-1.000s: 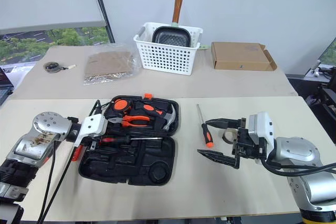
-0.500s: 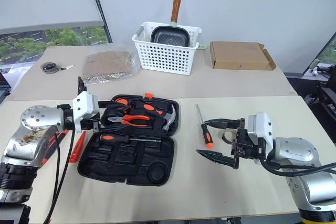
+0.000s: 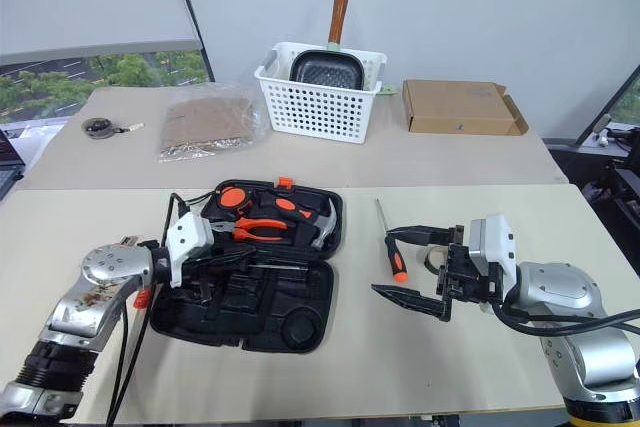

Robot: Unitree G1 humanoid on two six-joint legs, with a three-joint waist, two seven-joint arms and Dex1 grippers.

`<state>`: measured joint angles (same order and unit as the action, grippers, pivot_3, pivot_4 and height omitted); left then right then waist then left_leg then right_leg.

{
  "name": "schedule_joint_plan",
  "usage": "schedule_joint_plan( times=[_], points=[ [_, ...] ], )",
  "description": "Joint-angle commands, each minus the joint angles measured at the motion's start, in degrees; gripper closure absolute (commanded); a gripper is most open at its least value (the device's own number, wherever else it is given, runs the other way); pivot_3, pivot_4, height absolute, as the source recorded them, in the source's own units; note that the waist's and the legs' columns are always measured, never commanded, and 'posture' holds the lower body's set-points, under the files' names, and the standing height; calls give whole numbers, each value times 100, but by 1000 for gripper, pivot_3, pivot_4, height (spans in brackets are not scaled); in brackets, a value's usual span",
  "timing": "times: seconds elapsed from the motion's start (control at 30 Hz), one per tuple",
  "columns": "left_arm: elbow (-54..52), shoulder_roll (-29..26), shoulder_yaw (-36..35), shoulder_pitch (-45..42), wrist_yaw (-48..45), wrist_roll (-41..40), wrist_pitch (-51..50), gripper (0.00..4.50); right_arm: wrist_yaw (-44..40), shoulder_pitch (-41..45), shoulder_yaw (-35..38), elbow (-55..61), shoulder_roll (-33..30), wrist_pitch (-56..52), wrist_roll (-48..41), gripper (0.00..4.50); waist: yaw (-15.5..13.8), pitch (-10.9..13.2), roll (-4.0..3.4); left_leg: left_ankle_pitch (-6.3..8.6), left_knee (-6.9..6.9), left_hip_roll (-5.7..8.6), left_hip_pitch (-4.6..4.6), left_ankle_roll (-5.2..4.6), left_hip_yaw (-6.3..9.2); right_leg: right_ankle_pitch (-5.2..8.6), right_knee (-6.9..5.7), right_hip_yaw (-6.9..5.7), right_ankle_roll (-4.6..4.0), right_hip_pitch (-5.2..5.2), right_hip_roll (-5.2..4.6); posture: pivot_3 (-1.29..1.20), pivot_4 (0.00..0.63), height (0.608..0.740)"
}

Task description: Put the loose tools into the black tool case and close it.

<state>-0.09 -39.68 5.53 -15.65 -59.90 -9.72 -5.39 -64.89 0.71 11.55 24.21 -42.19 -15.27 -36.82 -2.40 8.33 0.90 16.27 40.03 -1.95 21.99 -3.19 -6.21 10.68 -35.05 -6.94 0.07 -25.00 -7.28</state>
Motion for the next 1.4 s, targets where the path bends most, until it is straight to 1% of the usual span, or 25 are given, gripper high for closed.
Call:
schedule_joint_plan(
  times=[0.03,0.2,0.27,0.37,0.43,0.57,0.73,0.87,0.93,1.0,1.1,1.17,1.33,1.4],
  points=[
    [472,-23,366,41,41,528,379,4401,68,-111,167,216,-24,145,3,0,-4,-14,-21,1,0,1,0,-2,-1,0,1,1,0,1,-3,0,150,700],
    [861,10,541,-60,338,933,743,4401,199,-216,176,287,-48,142,83,0,-1,-20,-31,1,5,2,-20,-3,-3,-3,-4,0,-1,16,-9,0,150,700],
    [842,54,587,-35,379,948,755,4401,245,-239,175,308,-49,124,104,0,-1,-24,-37,1,3,-1,-47,0,-2,-4,-5,-2,-1,36,-12,0,150,700],
    [790,30,734,32,421,1135,879,4401,257,-284,194,321,-53,138,139,0,-5,-27,-43,24,-1,-8,-79,42,-1,9,-4,-1,-18,61,-18,0,150,700],
    [734,35,771,72,449,1191,901,4401,261,-311,201,325,-53,148,159,0,-8,-31,-49,26,-1,-10,-83,45,-1,17,-4,-2,-29,66,-18,0,150,700],
    [633,-13,865,166,496,1406,1083,4401,287,-346,184,335,-47,165,178,0,-10,-40,-63,25,-1,-7,-82,44,-3,11,-2,2,-20,67,-21,0,150,700],
    [520,332,262,16,743,708,644,4401,284,-376,175,312,-30,189,187,0,-42,-41,-66,21,-4,-6,-76,29,-1,-2,0,0,2,64,-21,0,150,700],
    [240,650,-423,-17,538,-542,246,4401,257,-336,138,248,-21,228,198,0,-9,-28,-46,18,-3,-6,-56,25,0,-3,0,-4,3,47,-19,0,150,700],
    [78,699,-675,-18,305,-1125,-41,4401,246,-315,121,217,-16,253,208,0,7,-19,-29,1,-3,-7,-27,-3,0,-4,-1,-4,5,18,-17,0,150,700],
    [-20,630,-744,19,21,-1436,-239,4401,232,-308,118,197,-12,270,207,0,18,-18,-24,-3,-1,-6,6,-1,1,-6,-1,-6,5,-8,-11,0,150,700],
    [-90,505,-714,62,-342,-1637,-426,4401,212,-292,112,166,-11,292,210,0,24,-18,-24,-2,-5,-3,9,-1,-4,-4,2,-7,3,-11,-8,0,150,700],
    [-76,427,-616,79,-546,-1620,-462,4401,205,-286,110,150,-8,304,214,0,22,-18,-24,0,-4,0,9,-1,-5,-4,4,-7,3,-10,-8,0,150,700],
    [172,337,-362,103,-691,-1208,-274,4401,222,-311,125,170,-6,317,217,0,7,-17,-23,5,-1,2,11,-9,-6,-2,9,-6,6,-8,-11,0,150,700],
    [383,286,-202,62,-659,-887,-170,4401,230,-338,142,188,-12,322,219,0,9,-17,-23,4,-1,1,10,-8,-4,-2,7,-7,6,-8,-10,0,150,700]
  ],
)
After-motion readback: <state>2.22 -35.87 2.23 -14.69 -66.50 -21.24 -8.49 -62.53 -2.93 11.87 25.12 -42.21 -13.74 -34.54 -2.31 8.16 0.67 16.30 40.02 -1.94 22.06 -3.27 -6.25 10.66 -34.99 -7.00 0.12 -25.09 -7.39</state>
